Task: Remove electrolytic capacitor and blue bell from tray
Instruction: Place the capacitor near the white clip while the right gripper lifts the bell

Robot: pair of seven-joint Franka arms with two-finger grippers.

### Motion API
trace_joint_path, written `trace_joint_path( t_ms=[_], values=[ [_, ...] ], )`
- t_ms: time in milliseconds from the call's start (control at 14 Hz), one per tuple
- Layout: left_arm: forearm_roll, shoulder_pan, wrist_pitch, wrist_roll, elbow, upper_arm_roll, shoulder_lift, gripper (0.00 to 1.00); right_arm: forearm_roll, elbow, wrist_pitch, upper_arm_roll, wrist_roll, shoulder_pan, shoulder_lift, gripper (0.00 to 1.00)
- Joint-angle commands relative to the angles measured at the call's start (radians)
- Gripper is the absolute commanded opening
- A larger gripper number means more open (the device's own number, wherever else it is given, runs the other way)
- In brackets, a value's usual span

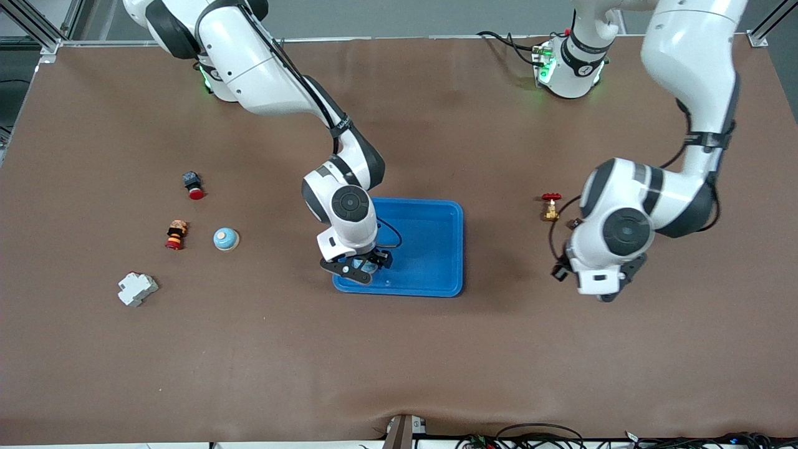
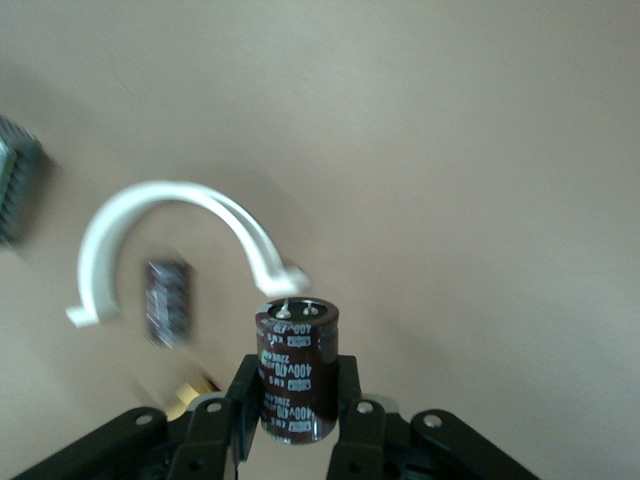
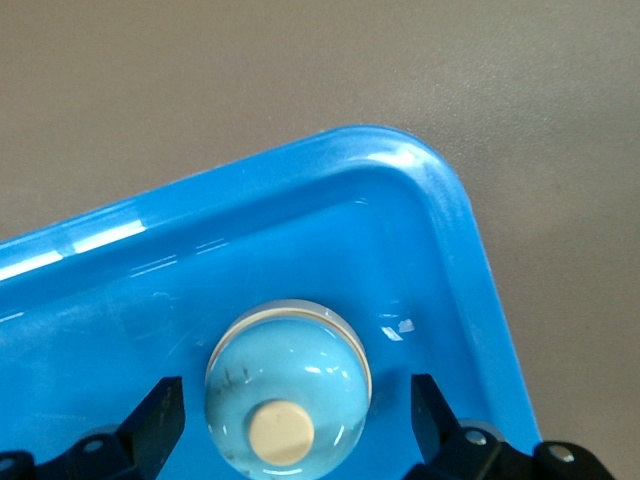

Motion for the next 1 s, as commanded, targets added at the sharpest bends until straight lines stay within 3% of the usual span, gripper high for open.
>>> trace_joint_path(
  t_ms=[0,143,286,357,429,786,929],
  values=[
    [0.01,0.108,0.037,0.163,-0.076,-0.013,-0.019,0.0,-0.026,0.052,-0.009,-0.008,0.035,0.01,0.028,1.0],
    [0.013,0.134,0.066,0.191,-0.078,-0.011,0.024,0.0,-0.026,0.052,-0.009,-0.008,0.034,0.01,0.028,0.95],
    [0.031,0.16,0.113,0.204,-0.078,-0.002,0.05,0.0,-0.026,0.051,-0.011,-0.008,0.025,0.01,0.028,0.43],
    [0.06,0.171,0.115,0.222,-0.077,-0.005,0.058,0.0,-0.026,0.051,-0.012,-0.008,0.025,0.01,0.028,0.08],
    [0.074,0.18,0.118,0.245,-0.07,-0.004,0.072,0.0,-0.024,0.051,-0.012,-0.007,0.029,0.01,0.028,0.0],
    [0.111,0.232,0.183,0.348,-0.067,-0.001,0.122,0.0,-0.004,0.052,-0.038,-0.001,0.025,0.01,-0.003,0.0],
    [0.111,0.233,0.197,0.351,-0.067,-0.001,0.13,0.0,-0.004,0.074,-0.16,0.021,0.026,0.007,-0.017,0.0]
  ],
)
